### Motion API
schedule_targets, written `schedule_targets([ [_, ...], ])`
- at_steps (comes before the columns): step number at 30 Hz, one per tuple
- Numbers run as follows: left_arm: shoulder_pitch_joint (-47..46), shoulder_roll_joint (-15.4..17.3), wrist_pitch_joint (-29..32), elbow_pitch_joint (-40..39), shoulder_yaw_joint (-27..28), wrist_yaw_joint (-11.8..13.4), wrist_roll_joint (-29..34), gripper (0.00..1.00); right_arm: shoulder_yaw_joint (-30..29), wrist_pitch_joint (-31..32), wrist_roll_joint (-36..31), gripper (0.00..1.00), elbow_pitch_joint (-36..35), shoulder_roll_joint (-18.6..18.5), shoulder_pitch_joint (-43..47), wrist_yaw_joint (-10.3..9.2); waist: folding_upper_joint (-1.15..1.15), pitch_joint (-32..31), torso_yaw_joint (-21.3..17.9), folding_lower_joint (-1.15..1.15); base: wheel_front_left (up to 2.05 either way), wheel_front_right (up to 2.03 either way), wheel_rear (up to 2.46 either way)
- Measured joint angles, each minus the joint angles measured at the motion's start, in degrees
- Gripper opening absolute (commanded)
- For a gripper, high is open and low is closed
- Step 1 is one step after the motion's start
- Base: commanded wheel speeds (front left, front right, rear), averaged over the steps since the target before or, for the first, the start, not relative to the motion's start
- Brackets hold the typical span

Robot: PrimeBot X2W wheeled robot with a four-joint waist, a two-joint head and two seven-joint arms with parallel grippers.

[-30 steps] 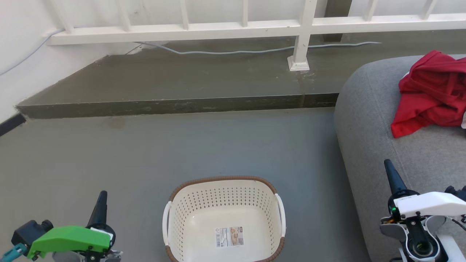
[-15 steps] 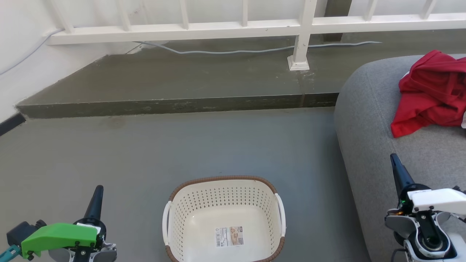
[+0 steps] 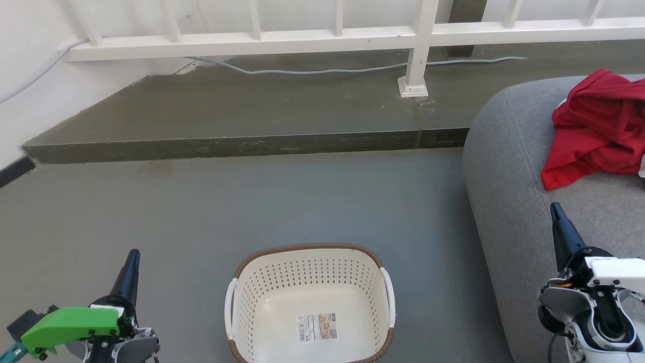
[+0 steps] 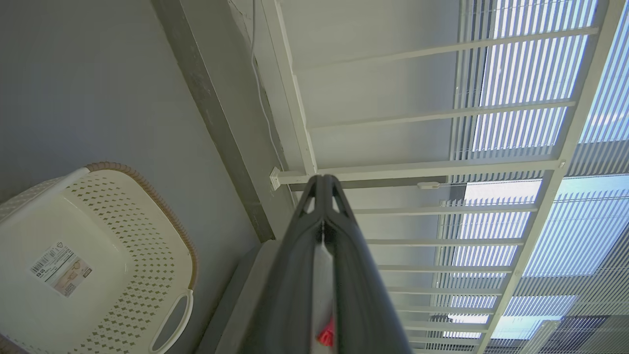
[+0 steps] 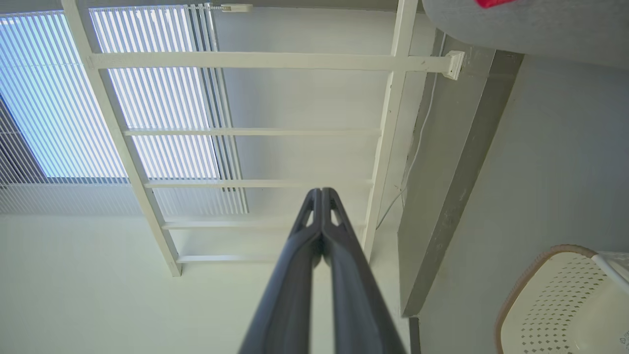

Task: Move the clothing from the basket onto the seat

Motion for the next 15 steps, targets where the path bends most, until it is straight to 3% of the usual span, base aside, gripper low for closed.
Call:
schedule_targets([
  [5,-0.68,-0.19,0.57,0.45,1.02,-0.68,-3.0,0.0,-0.71,0.71,3.2,0.0,0.62,0.1,-0.22,0.78,0.0,0.02,-0.01,0.0,0.0,0.0,0.0],
  [15,-0.81,-0.22,0.83,0.92,1.19,-0.7,-3.53,0.0,-0.83,0.74,3.32,0.0,0.78,0.24,-0.81,0.79,0.0,0.01,-0.01,0.0,0.0,0.0,0.0],
])
